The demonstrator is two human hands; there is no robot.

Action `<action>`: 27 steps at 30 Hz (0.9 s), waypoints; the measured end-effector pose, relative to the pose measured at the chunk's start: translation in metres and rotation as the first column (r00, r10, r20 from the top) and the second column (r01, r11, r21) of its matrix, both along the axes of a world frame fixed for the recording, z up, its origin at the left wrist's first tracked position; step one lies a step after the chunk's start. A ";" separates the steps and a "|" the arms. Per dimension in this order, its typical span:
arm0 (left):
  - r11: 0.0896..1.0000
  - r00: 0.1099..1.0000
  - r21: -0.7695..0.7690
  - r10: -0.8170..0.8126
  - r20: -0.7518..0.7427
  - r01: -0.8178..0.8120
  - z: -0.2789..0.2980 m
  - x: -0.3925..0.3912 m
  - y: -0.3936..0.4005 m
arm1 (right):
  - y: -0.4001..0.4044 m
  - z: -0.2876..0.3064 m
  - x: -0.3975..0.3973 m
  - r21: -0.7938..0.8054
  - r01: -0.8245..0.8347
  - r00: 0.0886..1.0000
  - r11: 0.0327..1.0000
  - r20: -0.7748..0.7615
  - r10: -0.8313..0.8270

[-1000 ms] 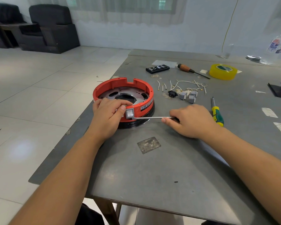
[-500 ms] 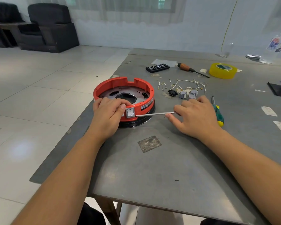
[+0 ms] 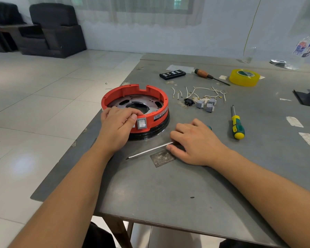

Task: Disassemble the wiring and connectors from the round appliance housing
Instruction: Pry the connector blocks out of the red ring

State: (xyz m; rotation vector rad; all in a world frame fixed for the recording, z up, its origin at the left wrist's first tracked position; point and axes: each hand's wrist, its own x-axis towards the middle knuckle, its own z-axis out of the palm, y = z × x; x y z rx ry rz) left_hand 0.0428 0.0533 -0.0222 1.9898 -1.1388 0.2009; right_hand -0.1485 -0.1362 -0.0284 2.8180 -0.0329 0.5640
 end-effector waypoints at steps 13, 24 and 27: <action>0.999 0.999 -0.028 -0.028 0.034 0.029 -0.002 0.002 0.001 | 0.017 0.015 0.017 0.367 -0.114 0.992 0.923 0.098 0.083; 0.998 0.999 -0.058 -0.028 0.042 0.031 -0.001 0.003 0.002 | 0.048 0.017 0.076 0.398 -0.266 0.936 0.878 0.324 0.137; 0.998 0.999 -0.064 -0.020 0.035 0.022 -0.002 0.002 0.001 | 0.046 0.020 0.078 0.399 -0.245 0.949 0.883 0.286 0.134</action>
